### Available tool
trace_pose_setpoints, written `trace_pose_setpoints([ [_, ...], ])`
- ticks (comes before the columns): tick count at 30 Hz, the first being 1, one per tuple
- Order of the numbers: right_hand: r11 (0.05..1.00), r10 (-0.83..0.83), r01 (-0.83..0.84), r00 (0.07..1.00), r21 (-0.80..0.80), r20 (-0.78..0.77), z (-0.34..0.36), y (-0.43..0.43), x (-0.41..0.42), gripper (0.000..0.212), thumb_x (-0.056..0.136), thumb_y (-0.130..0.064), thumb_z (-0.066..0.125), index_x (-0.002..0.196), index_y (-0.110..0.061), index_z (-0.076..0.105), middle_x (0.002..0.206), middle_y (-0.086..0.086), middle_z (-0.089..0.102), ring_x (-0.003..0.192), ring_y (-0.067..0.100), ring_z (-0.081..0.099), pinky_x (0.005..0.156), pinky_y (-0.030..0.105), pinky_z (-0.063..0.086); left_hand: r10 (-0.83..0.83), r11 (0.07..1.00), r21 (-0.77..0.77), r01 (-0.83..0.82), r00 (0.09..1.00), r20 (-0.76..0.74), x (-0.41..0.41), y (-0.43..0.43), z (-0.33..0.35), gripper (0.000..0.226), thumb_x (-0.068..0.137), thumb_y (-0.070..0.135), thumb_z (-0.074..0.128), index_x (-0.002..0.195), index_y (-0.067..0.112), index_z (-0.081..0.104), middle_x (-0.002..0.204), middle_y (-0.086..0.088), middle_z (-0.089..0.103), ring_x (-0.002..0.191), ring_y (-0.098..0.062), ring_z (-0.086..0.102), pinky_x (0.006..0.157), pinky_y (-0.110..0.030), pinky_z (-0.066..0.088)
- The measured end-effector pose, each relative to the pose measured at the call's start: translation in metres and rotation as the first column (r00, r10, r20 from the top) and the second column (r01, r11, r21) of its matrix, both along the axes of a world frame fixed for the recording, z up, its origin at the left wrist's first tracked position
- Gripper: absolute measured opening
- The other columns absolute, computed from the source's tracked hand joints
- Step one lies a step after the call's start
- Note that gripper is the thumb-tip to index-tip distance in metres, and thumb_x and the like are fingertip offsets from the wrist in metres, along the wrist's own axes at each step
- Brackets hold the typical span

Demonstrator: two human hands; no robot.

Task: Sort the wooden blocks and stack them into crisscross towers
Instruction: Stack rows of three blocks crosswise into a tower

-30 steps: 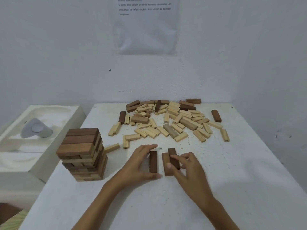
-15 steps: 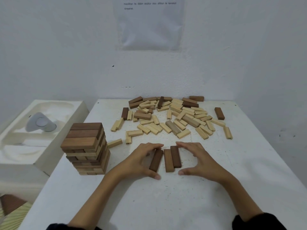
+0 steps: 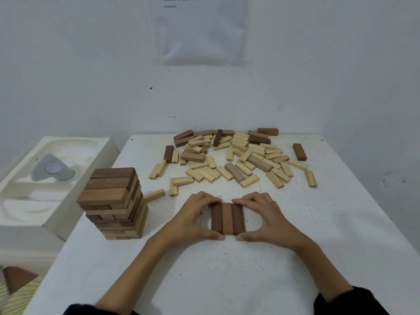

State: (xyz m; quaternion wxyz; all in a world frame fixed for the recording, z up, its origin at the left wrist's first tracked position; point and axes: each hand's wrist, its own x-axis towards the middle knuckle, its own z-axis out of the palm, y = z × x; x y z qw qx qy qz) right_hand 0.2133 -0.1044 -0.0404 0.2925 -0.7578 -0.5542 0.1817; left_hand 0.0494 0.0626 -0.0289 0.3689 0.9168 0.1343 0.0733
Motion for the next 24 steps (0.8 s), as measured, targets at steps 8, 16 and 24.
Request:
trace_pose_setpoints([
  [8,1.0,-0.012,0.012,0.999,-0.001,0.044,0.001,0.005,-0.004,0.081,0.052,-0.075,0.056,0.126,-0.045,0.043,0.114,-0.026,0.036,0.112,-0.001,0.03,0.092,0.026,0.023,0.03,0.999,-0.011,-0.03,0.999,0.019,0.0,-0.003,-0.001,0.067,0.058,0.044,0.08,0.117,0.039,0.049,0.114,0.021,0.044,0.108,0.004,0.038,0.081,-0.007,0.034],
  [16,0.997,-0.043,0.041,0.999,0.063,0.024,0.005,0.006,-0.01,0.076,0.053,-0.07,0.062,0.122,-0.041,0.049,0.112,-0.023,0.04,0.107,-0.005,0.038,0.095,0.028,0.03,0.031,0.999,-0.032,-0.03,0.999,0.012,0.002,-0.002,0.006,0.071,0.051,0.047,0.083,0.113,0.039,0.051,0.113,0.015,0.049,0.104,0.003,0.044,0.078,-0.008,0.036],
  [24,0.982,-0.029,0.024,0.999,0.185,0.027,0.055,0.009,-0.011,0.071,0.054,-0.068,0.066,0.118,-0.043,0.05,0.111,-0.021,0.044,0.108,-0.002,0.04,0.097,0.036,0.038,-0.016,0.999,0.05,0.013,0.997,0.073,-0.002,0.005,0.06,0.075,0.05,0.061,0.072,0.117,0.032,0.055,0.115,0.013,0.051,0.106,-0.001,0.048,0.087,-0.015,0.042],
])
